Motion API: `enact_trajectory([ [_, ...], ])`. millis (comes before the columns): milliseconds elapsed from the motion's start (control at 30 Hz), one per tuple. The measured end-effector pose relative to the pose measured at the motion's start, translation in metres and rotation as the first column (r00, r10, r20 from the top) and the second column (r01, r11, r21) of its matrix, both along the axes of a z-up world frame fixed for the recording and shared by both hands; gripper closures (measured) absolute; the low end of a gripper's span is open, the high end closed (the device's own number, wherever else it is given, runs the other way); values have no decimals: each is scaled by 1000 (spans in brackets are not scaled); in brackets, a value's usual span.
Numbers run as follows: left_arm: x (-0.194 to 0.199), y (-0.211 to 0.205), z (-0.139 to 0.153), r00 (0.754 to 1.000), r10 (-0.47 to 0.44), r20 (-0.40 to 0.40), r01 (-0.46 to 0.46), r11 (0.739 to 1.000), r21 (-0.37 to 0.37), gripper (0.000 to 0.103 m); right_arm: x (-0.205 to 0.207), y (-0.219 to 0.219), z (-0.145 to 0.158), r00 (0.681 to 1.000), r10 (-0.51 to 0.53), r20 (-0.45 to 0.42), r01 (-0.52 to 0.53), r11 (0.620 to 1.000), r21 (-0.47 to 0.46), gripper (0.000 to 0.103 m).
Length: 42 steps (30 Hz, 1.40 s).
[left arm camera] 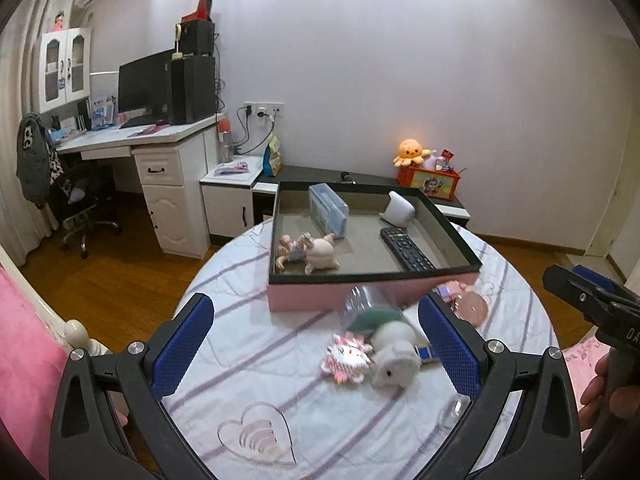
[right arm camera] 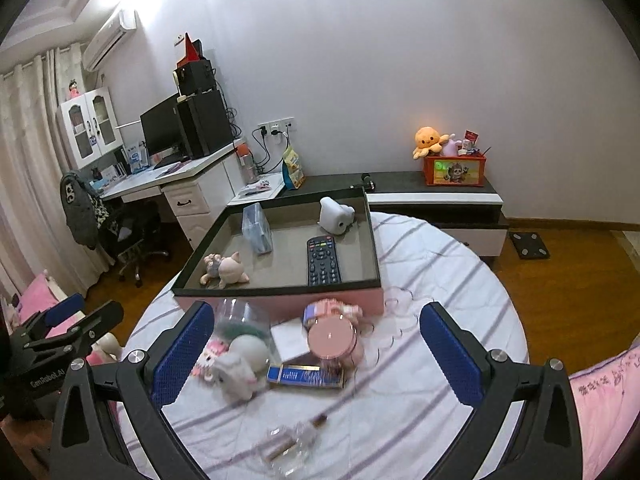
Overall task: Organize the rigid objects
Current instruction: 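Withdraw both open tools from the box, then grasp the glass bottle with the right tool while the left tool grasps the Hello Kitty figure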
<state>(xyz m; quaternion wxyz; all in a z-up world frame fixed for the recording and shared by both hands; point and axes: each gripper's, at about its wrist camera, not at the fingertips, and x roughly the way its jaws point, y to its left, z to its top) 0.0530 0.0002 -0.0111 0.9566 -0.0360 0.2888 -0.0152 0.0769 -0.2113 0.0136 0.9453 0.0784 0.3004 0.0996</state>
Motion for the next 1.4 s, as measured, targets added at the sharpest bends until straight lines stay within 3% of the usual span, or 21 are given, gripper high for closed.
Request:
enact_trajectory([
  [267, -27, -5, -12, 1000, -4, -27, 4, 1000, -4, 0, -33, -5, -15, 1000, -15, -14, 15, 1000, 22, 0],
  [733, -41, -5, -25, 998, -5, -57, 5, 1000, -6, 0, -45, 1, -30, 998, -2, -55, 2, 1000, -5, 0],
  [1200, -23, -3, -67, 986, 5, -167, -3, 1000, 9, 0, -30, 28, -99, 970, 40, -238, -60, 995, -80, 0],
  [1333, -14, -2, -81, 979, 7, -203, -4, 1000, 15, 0, -26, 35, -114, 958, 65, -279, -92, 992, -84, 11],
  [1367, -12, -2, -84, 978, 7, -211, -4, 1000, 15, 0, -25, 38, -117, 955, 75, -286, -105, 990, -90, 18],
  [1400, -10, -2, -87, 976, 6, -218, -3, 1000, 15, 0, -24, 41, -120, 953, 85, -289, -117, 988, -96, 31],
])
